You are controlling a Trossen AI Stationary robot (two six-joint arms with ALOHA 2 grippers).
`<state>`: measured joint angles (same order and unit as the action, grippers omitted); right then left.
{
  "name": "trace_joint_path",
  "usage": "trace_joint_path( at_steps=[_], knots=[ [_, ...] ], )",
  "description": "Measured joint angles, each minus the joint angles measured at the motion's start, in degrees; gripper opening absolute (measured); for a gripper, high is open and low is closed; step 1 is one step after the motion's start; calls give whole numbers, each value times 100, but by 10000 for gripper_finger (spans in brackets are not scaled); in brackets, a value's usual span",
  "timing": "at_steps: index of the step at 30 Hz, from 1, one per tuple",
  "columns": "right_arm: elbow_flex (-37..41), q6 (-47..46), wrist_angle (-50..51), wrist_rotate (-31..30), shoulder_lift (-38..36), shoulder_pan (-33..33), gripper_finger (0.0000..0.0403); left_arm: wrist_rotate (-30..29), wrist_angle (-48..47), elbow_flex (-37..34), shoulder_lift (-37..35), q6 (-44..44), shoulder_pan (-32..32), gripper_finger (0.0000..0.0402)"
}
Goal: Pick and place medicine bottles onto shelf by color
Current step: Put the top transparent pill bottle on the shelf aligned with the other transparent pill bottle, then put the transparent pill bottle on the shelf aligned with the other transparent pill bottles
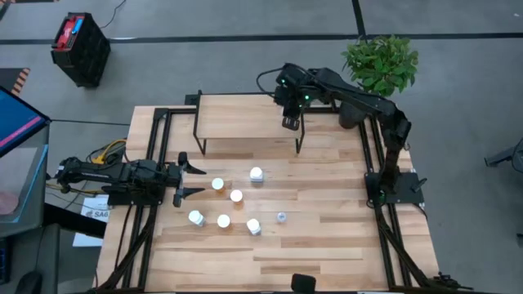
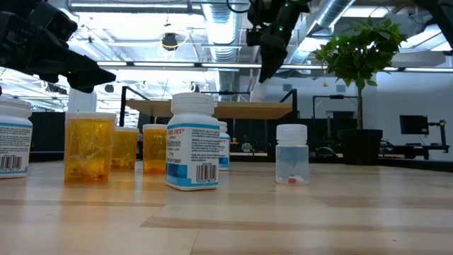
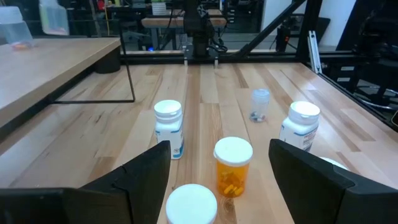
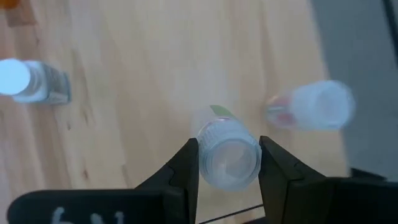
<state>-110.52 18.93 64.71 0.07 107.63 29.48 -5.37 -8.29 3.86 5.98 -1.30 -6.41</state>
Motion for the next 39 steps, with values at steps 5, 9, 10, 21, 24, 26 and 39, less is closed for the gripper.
trace_joint_path(
  at_steps=[5,9,10,21,24,26,39],
  knots=[
    [9,89,26,75,44,44,122,3,0,0,0,0,1,261],
    [20,127,112,89,104,84,123,2,0,0,2,0,1,261],
    [20,153,59,89,104,89,123,0,0,0,0,0,1,261],
    [13,241,61,95,153,106,133,3,0,0,2,0,1,261],
    [15,260,40,55,147,106,151,3,-2,0,2,0,1,261],
    [15,259,-9,21,146,104,166,3,-1,0,2,-1,1,261],
    [15,213,-68,-20,146,143,241,3,0,0,2,-2,-1,261]
  ],
)
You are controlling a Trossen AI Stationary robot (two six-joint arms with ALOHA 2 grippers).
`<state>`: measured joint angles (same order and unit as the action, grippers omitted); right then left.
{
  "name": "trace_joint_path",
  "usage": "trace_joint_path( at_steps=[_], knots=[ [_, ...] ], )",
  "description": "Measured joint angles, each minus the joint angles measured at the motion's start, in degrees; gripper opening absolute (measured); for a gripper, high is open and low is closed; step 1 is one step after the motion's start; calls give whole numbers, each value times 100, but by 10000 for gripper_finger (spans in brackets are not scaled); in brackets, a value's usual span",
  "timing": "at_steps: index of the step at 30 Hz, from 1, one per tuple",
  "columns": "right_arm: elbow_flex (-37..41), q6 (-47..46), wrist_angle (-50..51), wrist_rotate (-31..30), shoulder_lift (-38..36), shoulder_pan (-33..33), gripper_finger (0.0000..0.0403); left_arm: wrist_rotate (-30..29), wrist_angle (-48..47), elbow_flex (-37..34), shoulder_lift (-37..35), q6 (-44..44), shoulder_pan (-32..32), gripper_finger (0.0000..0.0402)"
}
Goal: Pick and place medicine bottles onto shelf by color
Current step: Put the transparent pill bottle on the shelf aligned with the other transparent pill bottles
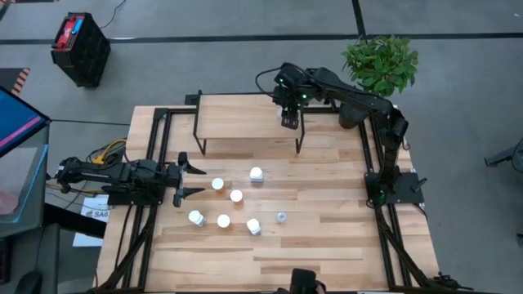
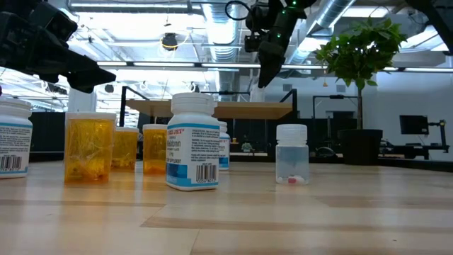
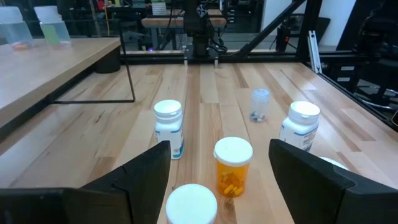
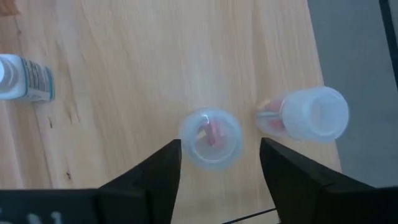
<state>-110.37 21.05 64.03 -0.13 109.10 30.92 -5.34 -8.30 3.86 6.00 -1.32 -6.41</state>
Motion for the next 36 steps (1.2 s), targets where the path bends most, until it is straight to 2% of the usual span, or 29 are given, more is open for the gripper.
trace_joint_path(
  at_steps=[7,15,19,28,32,36],
  knots=[
    [-172,-15,312,-22,-30,-58,236,0,-2,0,0,0,2,261],
    [-1381,-750,1562,-38,-44,-274,227,-2,0,0,-1,-131,0,261],
    [-1855,-1204,2414,203,-50,-569,226,0,-2,0,0,-134,2,261],
    [-1878,-1329,2599,1083,-129,-1749,226,0,0,0,-2,-160,0,261],
    [-1871,-1398,2601,1129,-157,-2502,226,0,-1,0,0,-165,1,261],
    [-1873,-1398,2599,1077,-166,-3291,226,0,0,0,-2,-817,2,261]
  ],
)
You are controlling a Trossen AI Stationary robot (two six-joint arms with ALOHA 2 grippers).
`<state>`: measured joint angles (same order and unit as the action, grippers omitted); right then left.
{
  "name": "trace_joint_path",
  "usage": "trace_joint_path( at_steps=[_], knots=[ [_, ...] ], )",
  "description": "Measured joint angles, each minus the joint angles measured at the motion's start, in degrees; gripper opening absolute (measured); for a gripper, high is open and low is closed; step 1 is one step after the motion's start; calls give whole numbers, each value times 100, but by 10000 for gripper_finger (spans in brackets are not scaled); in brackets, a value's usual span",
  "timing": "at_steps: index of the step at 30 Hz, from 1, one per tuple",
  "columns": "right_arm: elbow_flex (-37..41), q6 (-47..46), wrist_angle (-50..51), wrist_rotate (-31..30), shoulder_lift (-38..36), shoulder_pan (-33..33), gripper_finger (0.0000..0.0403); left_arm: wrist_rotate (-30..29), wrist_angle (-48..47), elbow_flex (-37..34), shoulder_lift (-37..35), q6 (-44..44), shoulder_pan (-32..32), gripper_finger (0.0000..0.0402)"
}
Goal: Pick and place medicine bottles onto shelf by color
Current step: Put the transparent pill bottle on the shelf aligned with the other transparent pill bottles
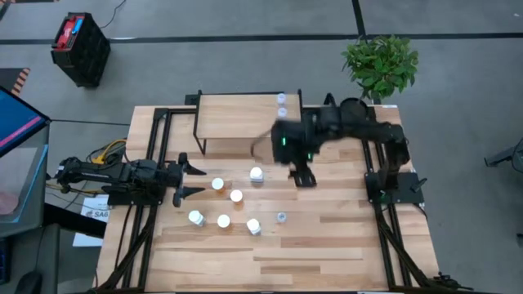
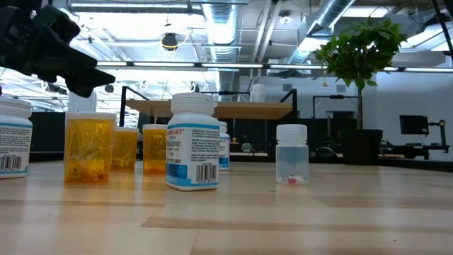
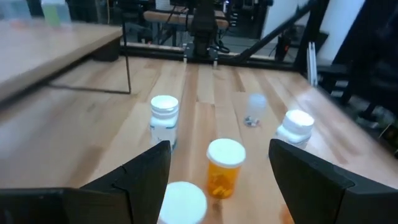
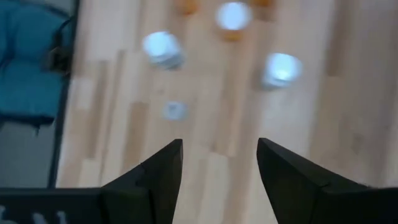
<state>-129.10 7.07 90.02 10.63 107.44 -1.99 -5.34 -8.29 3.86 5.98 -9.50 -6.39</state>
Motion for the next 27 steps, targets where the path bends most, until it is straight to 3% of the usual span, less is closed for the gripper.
trace_joint_path(
  at_steps=[6,15,21,27],
  knots=[
    [0,-306,-211,-428,13,-846,226,0,0,0,2,-1082,-2,261],
    [0,-1605,-436,-1680,21,-1690,226,0,2,0,0,-1109,-2,261],
    [-9,-2096,-634,-2728,141,-1834,226,-2,0,0,1,-760,0,261],
    [-15,-2031,-707,-2863,284,-1546,226,-51,2,0,2,-748,0,261]
  ],
)
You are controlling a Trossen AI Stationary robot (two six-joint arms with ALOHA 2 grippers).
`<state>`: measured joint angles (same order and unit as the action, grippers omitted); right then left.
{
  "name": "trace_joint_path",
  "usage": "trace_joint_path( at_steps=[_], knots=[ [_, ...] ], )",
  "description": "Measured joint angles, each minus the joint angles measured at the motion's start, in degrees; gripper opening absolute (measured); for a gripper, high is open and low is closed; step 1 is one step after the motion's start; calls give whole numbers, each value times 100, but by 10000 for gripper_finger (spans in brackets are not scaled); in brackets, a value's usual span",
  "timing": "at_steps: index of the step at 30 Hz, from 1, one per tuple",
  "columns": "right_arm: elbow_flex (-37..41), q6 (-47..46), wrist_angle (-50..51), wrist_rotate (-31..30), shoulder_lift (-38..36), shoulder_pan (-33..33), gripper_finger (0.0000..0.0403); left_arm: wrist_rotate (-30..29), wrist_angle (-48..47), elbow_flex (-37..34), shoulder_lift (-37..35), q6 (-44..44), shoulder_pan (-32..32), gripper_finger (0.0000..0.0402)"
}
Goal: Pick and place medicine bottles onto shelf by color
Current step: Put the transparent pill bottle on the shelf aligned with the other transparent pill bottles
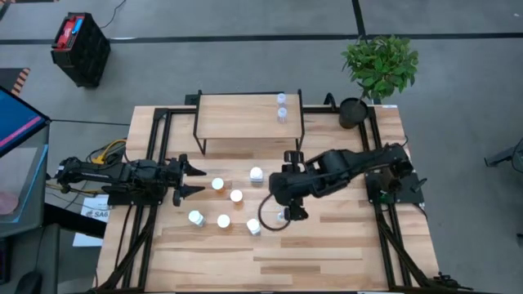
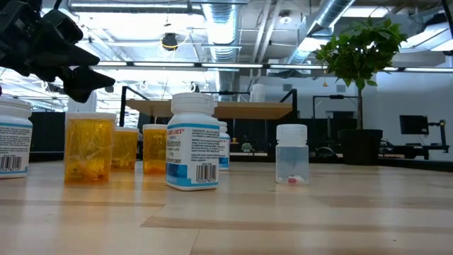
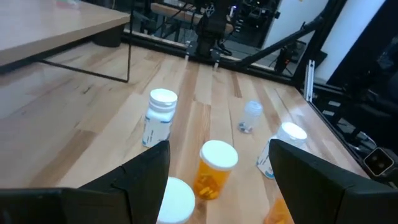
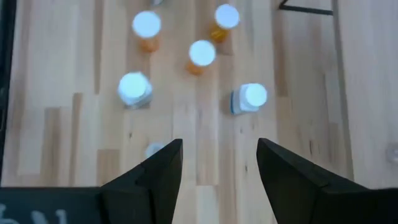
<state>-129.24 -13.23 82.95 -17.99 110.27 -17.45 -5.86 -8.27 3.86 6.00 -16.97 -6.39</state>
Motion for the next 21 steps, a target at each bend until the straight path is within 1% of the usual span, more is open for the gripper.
trace_joint_path(
  at_steps=[3,5,7,9,11,16,21],
  knots=[
    [23,15,383,33,125,113,226,-7,2,0,0,-336,0,261],
    [17,12,690,98,161,178,226,-42,19,0,0,-404,0,261],
    [108,-10,662,138,159,189,226,-118,30,0,0,-278,0,261],
    [189,51,583,299,153,186,226,-251,39,0,0,-85,0,261],
    [222,113,704,458,139,164,226,-383,48,0,0,-81,0,261],
    [369,146,699,464,66,13,226,-406,48,0,0,-212,0,261],
    [494,-98,667,458,57,-187,226,-388,38,1,0,68,0,261]
  ],
)
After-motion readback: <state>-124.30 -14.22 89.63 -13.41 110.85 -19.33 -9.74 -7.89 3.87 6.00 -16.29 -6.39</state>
